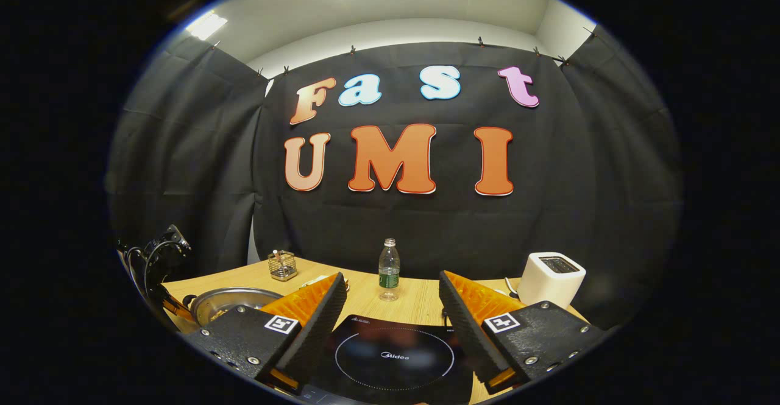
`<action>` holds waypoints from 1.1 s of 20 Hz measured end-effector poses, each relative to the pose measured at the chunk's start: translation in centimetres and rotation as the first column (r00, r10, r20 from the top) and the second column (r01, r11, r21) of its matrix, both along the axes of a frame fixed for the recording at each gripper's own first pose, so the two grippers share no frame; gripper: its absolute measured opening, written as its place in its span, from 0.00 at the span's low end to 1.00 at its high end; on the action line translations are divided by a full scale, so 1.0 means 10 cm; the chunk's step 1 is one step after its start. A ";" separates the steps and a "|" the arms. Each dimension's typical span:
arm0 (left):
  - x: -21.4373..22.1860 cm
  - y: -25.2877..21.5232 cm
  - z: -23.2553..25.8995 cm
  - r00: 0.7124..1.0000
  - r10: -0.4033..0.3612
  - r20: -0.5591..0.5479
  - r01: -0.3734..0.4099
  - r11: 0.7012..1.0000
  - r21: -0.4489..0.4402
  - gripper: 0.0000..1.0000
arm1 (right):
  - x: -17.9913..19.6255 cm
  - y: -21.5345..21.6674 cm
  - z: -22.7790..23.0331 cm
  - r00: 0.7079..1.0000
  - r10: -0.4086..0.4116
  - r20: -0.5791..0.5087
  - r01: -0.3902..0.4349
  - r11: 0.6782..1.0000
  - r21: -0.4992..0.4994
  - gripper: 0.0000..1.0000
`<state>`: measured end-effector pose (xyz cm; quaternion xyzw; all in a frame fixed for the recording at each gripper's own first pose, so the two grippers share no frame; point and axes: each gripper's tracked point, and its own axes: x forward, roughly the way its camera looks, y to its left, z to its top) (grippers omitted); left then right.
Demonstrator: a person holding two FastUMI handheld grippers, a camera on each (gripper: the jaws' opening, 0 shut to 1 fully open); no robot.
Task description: First push the handle of the pot to place it horizontally, then grasp the pot with both hands and set it on the induction cooktop.
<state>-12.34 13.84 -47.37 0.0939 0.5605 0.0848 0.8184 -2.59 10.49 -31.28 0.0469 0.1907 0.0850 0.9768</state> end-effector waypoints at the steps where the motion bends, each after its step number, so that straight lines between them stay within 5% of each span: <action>1: 0.05 0.07 -0.01 1.000 0.006 0.005 -0.006 1.000 0.014 0.01 | -0.01 0.02 -0.04 1.000 0.005 -0.009 -0.005 1.000 -0.002 0.95; 9: 0.44 0.55 -0.14 0.995 0.056 0.088 -0.065 0.992 0.104 0.01 | -0.08 0.23 -0.28 0.996 0.047 -0.080 -0.048 0.999 -0.009 0.95; 22: 1.01 0.99 -0.18 0.967 -0.040 0.252 0.004 0.990 0.140 0.01 | -0.16 1.03 -0.89 0.941 0.169 -0.292 -0.155 0.985 0.071 0.96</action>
